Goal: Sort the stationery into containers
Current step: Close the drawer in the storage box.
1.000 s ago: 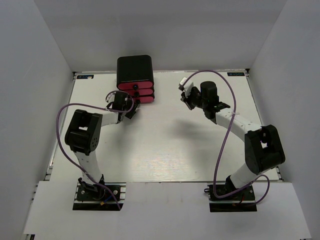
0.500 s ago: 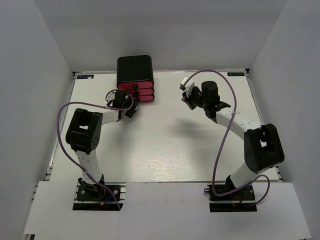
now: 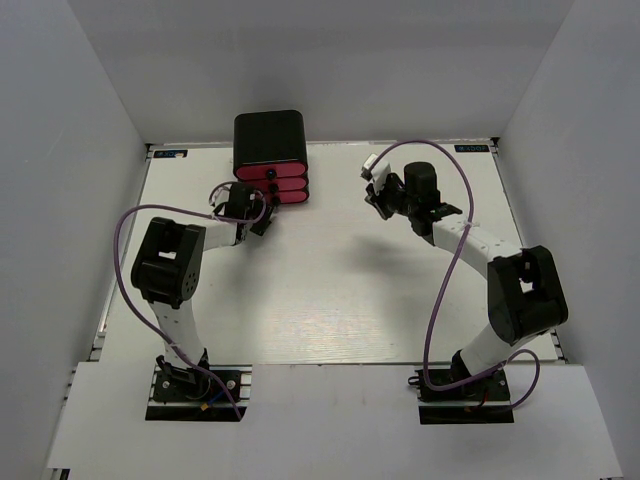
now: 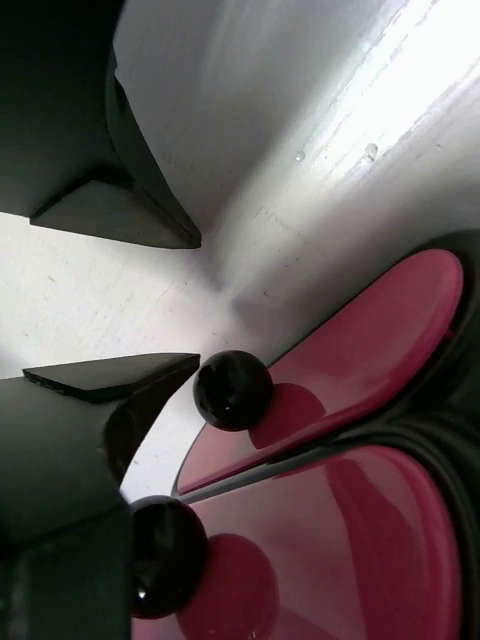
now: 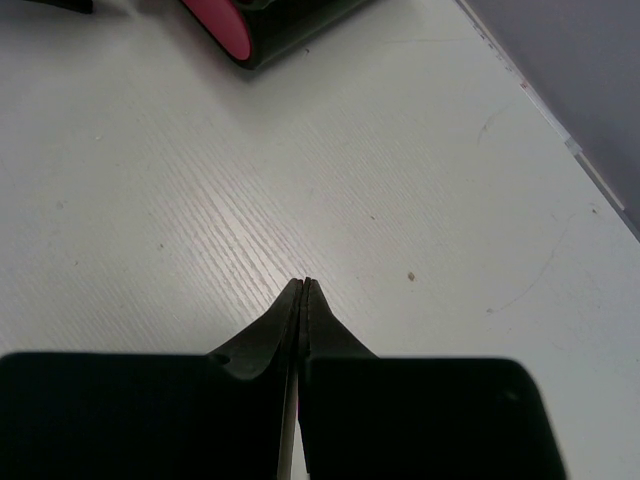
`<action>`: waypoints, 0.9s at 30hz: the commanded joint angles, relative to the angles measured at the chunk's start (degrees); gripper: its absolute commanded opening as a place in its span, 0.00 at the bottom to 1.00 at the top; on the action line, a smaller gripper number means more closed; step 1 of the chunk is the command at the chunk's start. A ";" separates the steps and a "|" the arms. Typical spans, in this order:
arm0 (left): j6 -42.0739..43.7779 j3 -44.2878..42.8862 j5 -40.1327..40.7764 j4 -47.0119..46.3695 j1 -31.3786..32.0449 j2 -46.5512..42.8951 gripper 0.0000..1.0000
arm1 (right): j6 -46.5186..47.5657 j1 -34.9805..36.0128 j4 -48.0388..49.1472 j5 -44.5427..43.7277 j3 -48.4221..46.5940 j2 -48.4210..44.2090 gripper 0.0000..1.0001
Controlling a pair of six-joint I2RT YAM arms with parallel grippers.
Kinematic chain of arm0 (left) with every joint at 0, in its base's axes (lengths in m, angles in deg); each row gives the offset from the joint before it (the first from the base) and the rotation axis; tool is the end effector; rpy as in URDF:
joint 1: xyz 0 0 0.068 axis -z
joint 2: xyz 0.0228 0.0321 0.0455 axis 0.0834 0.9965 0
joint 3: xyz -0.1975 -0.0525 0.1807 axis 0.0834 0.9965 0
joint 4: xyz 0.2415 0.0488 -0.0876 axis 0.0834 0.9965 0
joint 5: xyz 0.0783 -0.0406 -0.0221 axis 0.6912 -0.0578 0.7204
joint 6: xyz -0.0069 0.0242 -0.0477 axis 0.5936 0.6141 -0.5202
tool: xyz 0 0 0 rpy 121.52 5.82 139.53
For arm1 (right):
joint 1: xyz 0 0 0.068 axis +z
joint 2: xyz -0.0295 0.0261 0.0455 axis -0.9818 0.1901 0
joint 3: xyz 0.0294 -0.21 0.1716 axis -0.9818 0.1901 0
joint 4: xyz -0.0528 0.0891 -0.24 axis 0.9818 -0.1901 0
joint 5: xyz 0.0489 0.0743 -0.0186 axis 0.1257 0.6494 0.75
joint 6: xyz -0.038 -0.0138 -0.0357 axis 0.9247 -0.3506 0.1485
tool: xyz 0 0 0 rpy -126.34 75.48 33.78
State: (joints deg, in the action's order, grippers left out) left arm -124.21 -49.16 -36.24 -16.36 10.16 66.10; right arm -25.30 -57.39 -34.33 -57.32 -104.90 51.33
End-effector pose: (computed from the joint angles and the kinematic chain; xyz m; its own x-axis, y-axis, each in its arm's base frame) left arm 0.3739 -0.0965 0.1332 -0.3788 -0.8873 -0.2629 -0.5941 0.4510 -0.6661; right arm 0.3370 0.1467 0.2565 -0.0210 -0.4708 -0.8820 -0.7274 0.6125 -0.3096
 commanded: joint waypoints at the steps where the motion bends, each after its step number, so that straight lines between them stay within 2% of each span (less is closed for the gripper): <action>1: 0.13 -1.74 0.98 3.88 -0.35 0.03 0.58 | -0.53 -0.47 0.59 0.95 -2.39 0.32 0.00; 9: 0.13 -4.12 1.51 5.12 -0.35 1.18 0.58 | -0.18 -0.82 0.33 0.69 -2.04 -0.21 0.00; 17: 0.13 1.14 1.51 4.06 -0.35 -1.71 0.57 | -0.35 -1.43 0.07 1.47 -1.86 -0.38 0.00; 19: 2.22 3.77 0.29 1.80 -0.35 -3.72 0.51 | 0.26 -1.17 -1.07 1.91 -1.60 -0.47 0.02; 20: 3.54 4.83 -1.55 0.82 -0.35 -4.61 0.37 | 0.70 -1.26 -1.86 2.18 -1.77 -0.64 0.11; 21: 4.69 5.80 -2.35 0.81 -0.35 -5.49 0.30 | 1.31 -1.35 -2.56 3.66 -1.69 -0.65 0.33; 23: 7.85 10.01 -5.59 -1.29 -0.35 -8.99 0.20 | 1.76 -1.17 -4.75 4.46 -1.43 -1.26 0.55; 25: 9.43 15.62 -7.18 -2.70 -0.35 -12.25 0.19 | 1.06 -1.43 -5.38 6.39 -0.90 -2.05 0.90; 27: 12.77 19.07 -7.89 -4.28 0.26 -18.55 0.22 | 0.18 -1.17 -6.88 7.80 0.07 -3.19 0.90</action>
State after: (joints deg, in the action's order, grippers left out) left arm -117.28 -33.99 -41.25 -19.14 9.96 55.54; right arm -24.14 -58.44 -38.88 -53.43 -104.75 51.37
